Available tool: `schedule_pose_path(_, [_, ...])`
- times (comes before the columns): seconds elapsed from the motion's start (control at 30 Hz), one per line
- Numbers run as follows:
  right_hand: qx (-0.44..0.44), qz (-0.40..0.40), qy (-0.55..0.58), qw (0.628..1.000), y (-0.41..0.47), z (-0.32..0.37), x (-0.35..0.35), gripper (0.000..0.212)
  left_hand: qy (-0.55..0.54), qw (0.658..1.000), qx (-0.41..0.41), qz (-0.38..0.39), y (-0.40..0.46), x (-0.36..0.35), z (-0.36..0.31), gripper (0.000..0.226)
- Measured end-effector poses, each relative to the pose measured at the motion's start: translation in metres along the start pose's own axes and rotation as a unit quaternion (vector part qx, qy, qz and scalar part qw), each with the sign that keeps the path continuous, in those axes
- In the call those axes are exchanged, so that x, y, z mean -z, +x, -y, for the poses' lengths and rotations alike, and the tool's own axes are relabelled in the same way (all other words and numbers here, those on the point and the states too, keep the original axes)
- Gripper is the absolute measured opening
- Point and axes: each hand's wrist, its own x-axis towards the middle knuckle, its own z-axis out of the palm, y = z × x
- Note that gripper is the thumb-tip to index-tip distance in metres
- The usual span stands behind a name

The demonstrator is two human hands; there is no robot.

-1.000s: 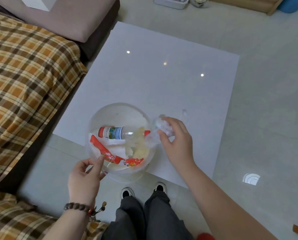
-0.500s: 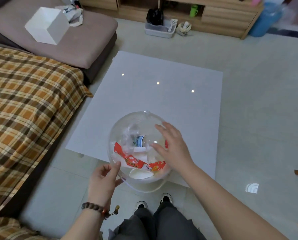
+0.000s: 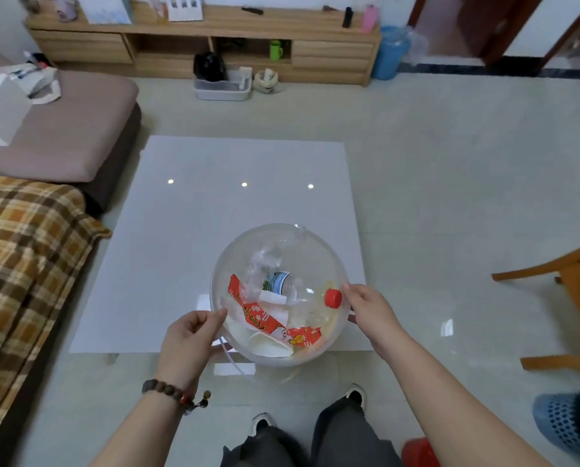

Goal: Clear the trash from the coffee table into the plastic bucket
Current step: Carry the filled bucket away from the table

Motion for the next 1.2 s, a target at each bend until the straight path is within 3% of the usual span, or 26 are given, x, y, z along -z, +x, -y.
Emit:
schedule_pose_path(0.27, [-0.008,-0.086,0.055,0.995,0.021,-0.017,0.101,0.031,0.036,0.997,-0.018,0.070,0.005,-0.110,-0.020,0.043])
schedule_pose_path(0.77, [0.011,-0.088,0.039,0.995,0.166,-0.021,0.375,0.035,0.007,1.000,0.015,0.016,0.014,-0.422,-0.048,0.041])
schedule_pose_path(1.2, [0.004,-0.018,0.004,1.000,0.331,0.062,0.429,0.037,-0.007,0.995,0.052,-0.089,0.108,-0.533,-0.113,0.040])
